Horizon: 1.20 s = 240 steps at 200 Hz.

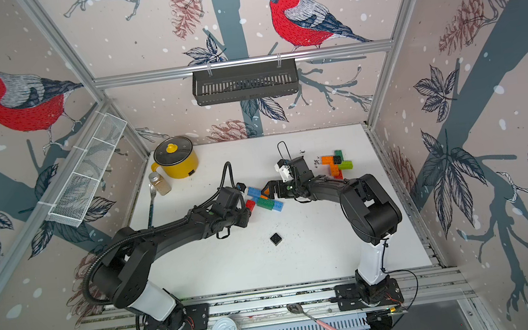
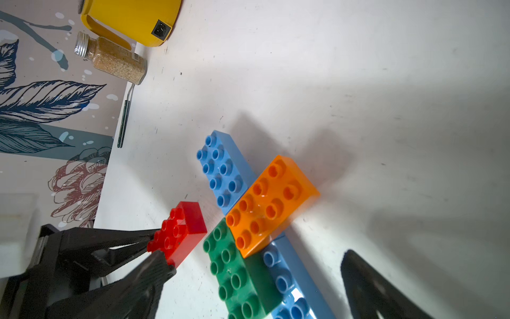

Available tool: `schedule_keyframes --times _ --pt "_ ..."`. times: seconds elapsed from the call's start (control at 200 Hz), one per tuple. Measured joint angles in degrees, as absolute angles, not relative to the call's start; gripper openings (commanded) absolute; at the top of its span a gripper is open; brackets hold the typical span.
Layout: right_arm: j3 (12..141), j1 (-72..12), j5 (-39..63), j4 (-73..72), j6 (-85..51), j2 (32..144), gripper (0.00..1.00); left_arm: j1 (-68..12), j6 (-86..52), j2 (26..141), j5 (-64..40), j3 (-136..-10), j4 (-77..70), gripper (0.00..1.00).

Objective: Assemble a small pinwheel with lego
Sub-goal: Assemble the lego brick with the lego brick.

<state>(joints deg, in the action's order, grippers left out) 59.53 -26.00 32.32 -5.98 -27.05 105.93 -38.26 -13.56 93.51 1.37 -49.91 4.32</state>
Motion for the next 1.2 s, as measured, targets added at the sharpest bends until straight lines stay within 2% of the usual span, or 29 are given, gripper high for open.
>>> schedule_keyframes --times 1.201 --pt "65.7 -28.6 30.3 -0.7 -24.0 112.1 0.99 -39.5 -12.0 102.7 1.6 -59.3 5.4 0.11"
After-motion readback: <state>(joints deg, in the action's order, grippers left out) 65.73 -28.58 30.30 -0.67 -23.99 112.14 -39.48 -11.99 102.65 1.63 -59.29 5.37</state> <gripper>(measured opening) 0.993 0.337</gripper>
